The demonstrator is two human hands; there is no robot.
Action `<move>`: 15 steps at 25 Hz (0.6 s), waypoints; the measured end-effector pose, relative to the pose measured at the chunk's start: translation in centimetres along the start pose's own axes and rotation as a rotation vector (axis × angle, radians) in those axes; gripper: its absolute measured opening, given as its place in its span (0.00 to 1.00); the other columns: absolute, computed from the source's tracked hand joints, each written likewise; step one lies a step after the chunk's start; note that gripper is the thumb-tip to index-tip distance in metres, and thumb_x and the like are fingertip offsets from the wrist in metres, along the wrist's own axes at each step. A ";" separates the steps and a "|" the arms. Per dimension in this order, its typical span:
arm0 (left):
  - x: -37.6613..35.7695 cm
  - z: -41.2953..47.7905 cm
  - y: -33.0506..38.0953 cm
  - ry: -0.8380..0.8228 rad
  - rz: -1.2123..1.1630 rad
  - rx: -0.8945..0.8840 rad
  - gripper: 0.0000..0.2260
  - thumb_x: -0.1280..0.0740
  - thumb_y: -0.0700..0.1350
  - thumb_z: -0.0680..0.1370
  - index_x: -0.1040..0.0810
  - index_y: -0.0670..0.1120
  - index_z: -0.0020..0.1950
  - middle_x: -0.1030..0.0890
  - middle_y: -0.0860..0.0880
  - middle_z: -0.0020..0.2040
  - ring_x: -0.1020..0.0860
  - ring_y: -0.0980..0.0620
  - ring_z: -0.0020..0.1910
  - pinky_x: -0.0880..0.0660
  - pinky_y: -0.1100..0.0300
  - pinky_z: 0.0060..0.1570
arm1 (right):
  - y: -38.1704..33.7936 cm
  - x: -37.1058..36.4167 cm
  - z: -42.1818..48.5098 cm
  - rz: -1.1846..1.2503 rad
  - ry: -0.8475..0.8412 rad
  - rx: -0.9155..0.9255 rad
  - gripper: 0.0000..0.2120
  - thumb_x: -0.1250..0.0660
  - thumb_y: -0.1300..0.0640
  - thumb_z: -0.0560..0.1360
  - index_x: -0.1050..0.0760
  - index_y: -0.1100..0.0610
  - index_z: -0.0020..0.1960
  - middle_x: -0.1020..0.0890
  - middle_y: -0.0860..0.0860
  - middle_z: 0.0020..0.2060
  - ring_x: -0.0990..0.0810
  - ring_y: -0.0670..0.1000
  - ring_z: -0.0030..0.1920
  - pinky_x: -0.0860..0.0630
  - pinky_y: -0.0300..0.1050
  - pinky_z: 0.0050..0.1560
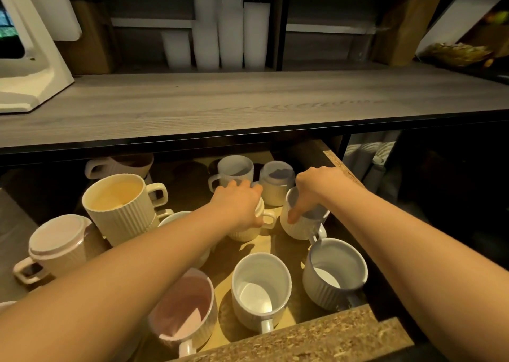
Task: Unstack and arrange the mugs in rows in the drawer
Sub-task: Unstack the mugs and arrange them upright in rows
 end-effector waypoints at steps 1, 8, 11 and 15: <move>-0.1 0.0 -0.1 0.002 -0.011 0.002 0.30 0.34 0.57 0.74 0.39 0.49 0.72 0.33 0.45 0.71 0.33 0.42 0.68 0.30 0.47 0.61 | 0.0 -0.3 0.0 0.009 -0.018 -0.002 0.30 0.28 0.37 0.65 0.24 0.53 0.60 0.22 0.52 0.47 0.22 0.53 0.48 0.23 0.47 0.56; -0.5 0.2 -1.1 -0.007 -0.110 0.034 0.34 0.31 0.56 0.73 0.42 0.50 0.74 0.33 0.45 0.71 0.32 0.42 0.67 0.26 0.48 0.59 | -0.5 -1.2 0.1 0.016 -0.083 0.014 0.32 0.28 0.38 0.66 0.26 0.53 0.64 0.22 0.52 0.50 0.22 0.54 0.50 0.23 0.47 0.57; -0.5 0.3 -1.3 0.015 -0.152 0.041 0.35 0.29 0.56 0.70 0.40 0.51 0.72 0.30 0.46 0.69 0.29 0.44 0.65 0.24 0.50 0.57 | -0.6 -0.6 -0.1 -0.070 -0.045 0.021 0.31 0.31 0.35 0.66 0.26 0.52 0.63 0.21 0.52 0.50 0.21 0.53 0.51 0.24 0.47 0.57; 2.1 -1.1 -1.2 0.124 -0.199 -0.016 0.32 0.26 0.53 0.68 0.36 0.51 0.67 0.27 0.48 0.62 0.26 0.48 0.57 0.23 0.56 0.50 | -1.7 2.4 0.3 -0.014 0.203 0.114 0.24 0.38 0.38 0.73 0.26 0.54 0.61 0.22 0.51 0.45 0.23 0.52 0.46 0.25 0.45 0.47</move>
Point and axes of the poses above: each hand's wrist, its own z-axis towards the middle knuckle, its own x-axis out of the back of the hand, y = z × x, the point moved 9 cm from there along z, towards the middle knuckle
